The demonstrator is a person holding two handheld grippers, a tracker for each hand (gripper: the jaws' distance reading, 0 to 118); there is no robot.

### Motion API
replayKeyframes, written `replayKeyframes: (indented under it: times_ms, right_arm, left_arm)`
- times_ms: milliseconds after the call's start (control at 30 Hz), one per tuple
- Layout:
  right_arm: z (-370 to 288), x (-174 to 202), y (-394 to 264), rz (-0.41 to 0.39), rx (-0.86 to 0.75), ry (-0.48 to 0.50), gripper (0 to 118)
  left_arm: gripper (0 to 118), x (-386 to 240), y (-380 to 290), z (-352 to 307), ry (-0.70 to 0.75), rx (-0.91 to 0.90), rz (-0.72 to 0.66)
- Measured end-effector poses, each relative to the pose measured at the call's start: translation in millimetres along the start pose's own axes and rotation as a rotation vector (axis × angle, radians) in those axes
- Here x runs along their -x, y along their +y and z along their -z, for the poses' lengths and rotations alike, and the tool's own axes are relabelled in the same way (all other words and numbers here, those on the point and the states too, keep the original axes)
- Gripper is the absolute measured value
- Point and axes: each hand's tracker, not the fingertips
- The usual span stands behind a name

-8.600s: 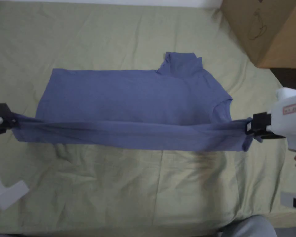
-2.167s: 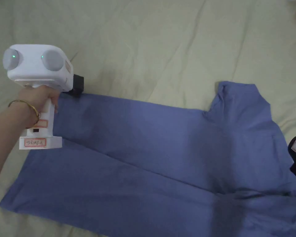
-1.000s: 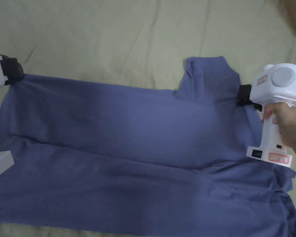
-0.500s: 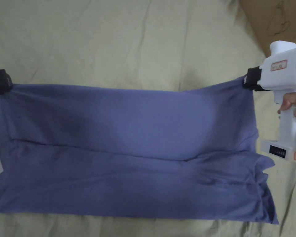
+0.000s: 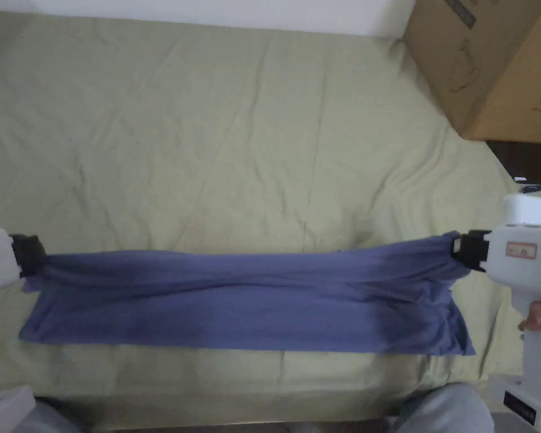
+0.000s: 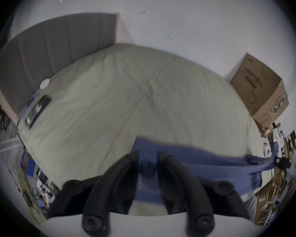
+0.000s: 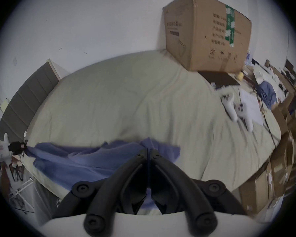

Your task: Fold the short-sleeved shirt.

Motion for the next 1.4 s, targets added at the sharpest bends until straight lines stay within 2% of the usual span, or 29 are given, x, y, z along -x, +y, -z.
replayKeyframes:
  times_ms: [67,100,133,167,200,233,267,400,567,700,767,800,833,867,967,1000,1033,1167,1333,1367,1400]
  right_arm:
    - [2,-4,-21,0.038,0.034,-0.014,2]
    - [3,-6,-31,0.057,0.054,-0.02,7]
    - [2,-9,-39,0.076,0.07,-0.019,26]
    - [1,-11,-43,0.086,0.088,-0.026,44]
    - [-1,-13,-47,0.085,0.094,-0.034,67]
    - [-4,-13,-47,0.082,0.097,-0.051,100]
    - [-9,-14,-45,0.067,0.09,-0.08,109]
    - [-44,-6,-16,0.016,-0.073,-0.122,109]
    - [-94,29,15,-0.052,-0.385,-0.067,111]
    - [-109,56,19,-0.097,-0.572,-0.033,113]
    - [-107,66,18,-0.091,-0.62,-0.018,112]
    - [-106,70,17,-0.086,-0.627,-0.008,111]
    - [-104,73,17,-0.079,-0.631,0.003,103]
    - [-103,78,16,-0.069,-0.63,0.015,88]
    - [-98,85,17,-0.037,-0.623,0.03,60]
    - [-95,87,17,-0.027,-0.615,0.016,31]
    - [-92,89,16,-0.022,-0.62,0.007,1]
    - [-87,88,16,0.006,-0.586,0.054,0]
    - [-88,88,15,-0.006,-0.567,0.051,0]
    - [-88,87,15,-0.009,-0.561,0.051,0]
    - [-85,84,15,-0.012,-0.553,0.051,0]
  left_arm:
    - [44,7,-22,2,0.047,0.044,-0.014]
    - [61,11,-31,3,0.065,0.07,-0.03]
    - [85,15,-36,3,0.077,0.089,-0.04]
    - [99,20,-41,2,0.088,0.093,-0.059]
    - [102,22,-43,-2,0.089,0.083,-0.066]
    - [102,25,-42,-6,0.097,0.072,-0.075]
    - [102,24,-36,-11,0.102,0.059,-0.071]
    - [102,9,-6,-43,0.093,-0.13,-0.032]
    - [102,-36,18,-85,0.027,-0.425,0.09]
    - [100,-66,14,-100,0.004,-0.554,0.165]
    - [90,-78,10,-103,-0.013,-0.58,0.193]
    - [79,-82,8,-103,-0.019,-0.58,0.202]
    - [60,-86,6,-102,-0.032,-0.585,0.22]
    - [41,-90,3,-101,-0.038,-0.598,0.235]
    - [22,-100,-1,-93,-0.036,-0.59,0.267]
    - [5,-101,-2,-90,-0.045,-0.582,0.264]
    - [0,-101,-4,-87,-0.057,-0.581,0.261]
    - [0,-99,-5,-81,-0.093,-0.548,0.229]
    - [0,-77,12,-77,-0.113,-0.487,0.227]
    - [5,-70,19,-76,-0.153,-0.437,0.211]
    - [22,-62,24,-73,-0.17,-0.402,0.189]
